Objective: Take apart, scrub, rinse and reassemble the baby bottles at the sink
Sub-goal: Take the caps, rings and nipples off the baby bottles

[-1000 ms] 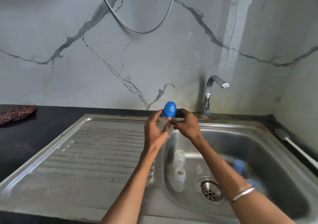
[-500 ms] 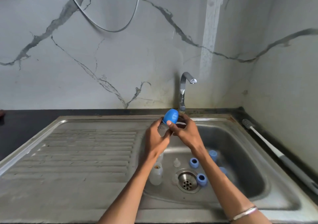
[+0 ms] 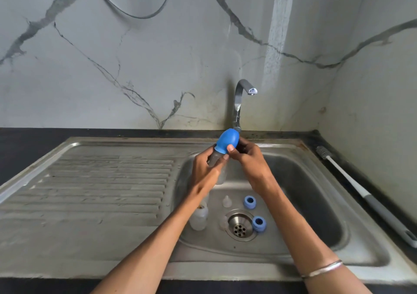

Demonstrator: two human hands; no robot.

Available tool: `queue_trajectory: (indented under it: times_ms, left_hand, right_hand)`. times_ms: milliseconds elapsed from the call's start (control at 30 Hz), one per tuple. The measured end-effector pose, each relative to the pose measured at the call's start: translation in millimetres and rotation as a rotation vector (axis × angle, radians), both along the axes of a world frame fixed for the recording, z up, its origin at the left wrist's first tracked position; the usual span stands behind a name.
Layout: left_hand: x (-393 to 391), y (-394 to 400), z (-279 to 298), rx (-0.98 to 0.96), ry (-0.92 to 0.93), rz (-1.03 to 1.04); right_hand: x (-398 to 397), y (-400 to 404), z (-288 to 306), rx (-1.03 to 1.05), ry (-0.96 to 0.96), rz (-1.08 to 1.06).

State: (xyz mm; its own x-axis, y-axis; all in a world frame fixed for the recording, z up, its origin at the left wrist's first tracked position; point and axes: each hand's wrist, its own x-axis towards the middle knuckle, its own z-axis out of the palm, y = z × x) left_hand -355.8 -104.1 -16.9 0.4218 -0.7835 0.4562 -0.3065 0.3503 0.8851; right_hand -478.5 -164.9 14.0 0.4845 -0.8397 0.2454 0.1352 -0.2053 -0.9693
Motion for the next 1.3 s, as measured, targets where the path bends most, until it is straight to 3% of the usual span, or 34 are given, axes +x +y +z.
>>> queue_trajectory:
  times_ms: [100, 367, 500, 733, 900, 1200, 1300]
  left_hand:
    - [1, 2, 2, -0.021, -0.054, -0.005]
    - [1, 0, -5, -0.024, -0.084, -0.004]
    - [1, -3, -7, -0.025, -0.130, -0.012]
    - [4, -4, -9, -0.011, -0.170, -0.009]
    - [2, -4, -10, 0.013, -0.205, 0.008]
    - [7, -2, -11, 0.089, -0.302, 0.073]
    - [11, -2, -13, 0.089, -0.269, 0.071]
  right_hand:
    - [-3, -7, 0, -0.001, 0.001, 0.066]
    - [2, 1, 7, -0.216, 0.167, -0.060]
    - [-4, -4, 8, -0.215, 0.228, -0.183]
    - [-15, -7, 14, -0.185, 0.263, 0.014]
    - [-9, -2, 11, -0.264, 0.262, -0.184]
    - [-37, -15, 24, -0.155, 0.169, -0.217]
    - [-54, -27, 26, -0.134, 0.325, -0.220]
